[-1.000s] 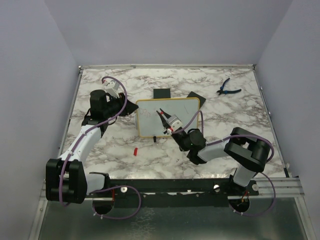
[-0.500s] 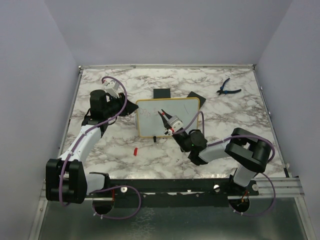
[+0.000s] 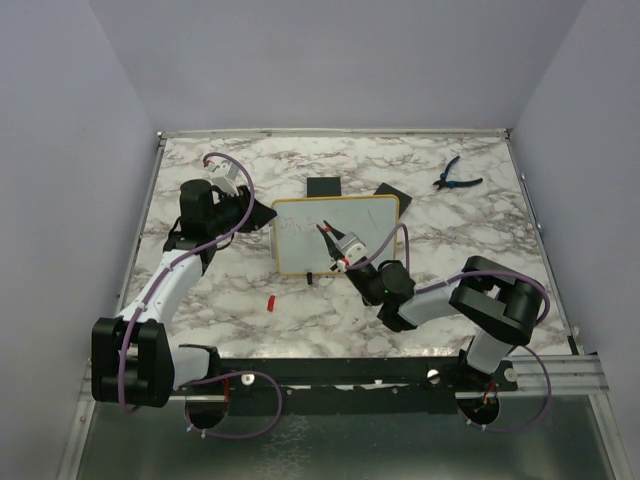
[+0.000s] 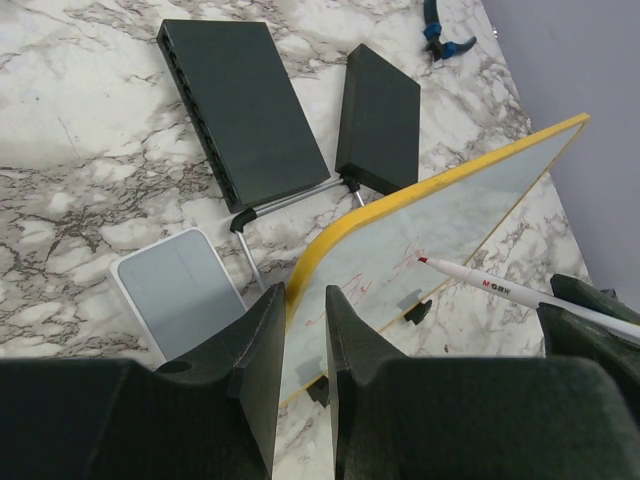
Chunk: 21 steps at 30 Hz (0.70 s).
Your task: Write a sentence on the whiteboard
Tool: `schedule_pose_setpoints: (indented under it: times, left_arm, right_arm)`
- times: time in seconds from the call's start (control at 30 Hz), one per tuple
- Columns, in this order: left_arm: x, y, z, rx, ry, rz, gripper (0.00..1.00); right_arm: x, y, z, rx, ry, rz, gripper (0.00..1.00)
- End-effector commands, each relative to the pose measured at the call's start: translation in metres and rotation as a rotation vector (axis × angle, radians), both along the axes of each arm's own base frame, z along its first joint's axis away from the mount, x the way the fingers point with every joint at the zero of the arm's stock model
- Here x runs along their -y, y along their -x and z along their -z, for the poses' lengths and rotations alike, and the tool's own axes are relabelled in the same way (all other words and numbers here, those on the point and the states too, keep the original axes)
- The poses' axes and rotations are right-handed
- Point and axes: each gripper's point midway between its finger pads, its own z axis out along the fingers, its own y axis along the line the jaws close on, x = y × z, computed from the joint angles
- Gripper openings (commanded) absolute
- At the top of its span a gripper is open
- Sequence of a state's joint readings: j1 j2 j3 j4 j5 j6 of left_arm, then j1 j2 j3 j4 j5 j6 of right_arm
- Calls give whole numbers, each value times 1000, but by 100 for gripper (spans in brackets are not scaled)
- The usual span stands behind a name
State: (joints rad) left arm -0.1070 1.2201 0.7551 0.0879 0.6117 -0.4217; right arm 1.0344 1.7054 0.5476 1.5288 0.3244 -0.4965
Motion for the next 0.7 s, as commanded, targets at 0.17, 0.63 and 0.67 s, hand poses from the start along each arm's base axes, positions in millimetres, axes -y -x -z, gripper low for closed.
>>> schedule_pose_setpoints:
  times: [0.17,0.63,0.67]
  left_arm:
    - [3,3,-11,45,0,16,24]
    - [2,3,-13,48,0,14,24]
    - [2,3,-12,48,-1,13,24]
  right_arm:
    - [19,6,-44,92,-187,21,1]
    - [27,37,-74,98,-276,-96,1]
    - [28,36,-73,97,-274,-90,1]
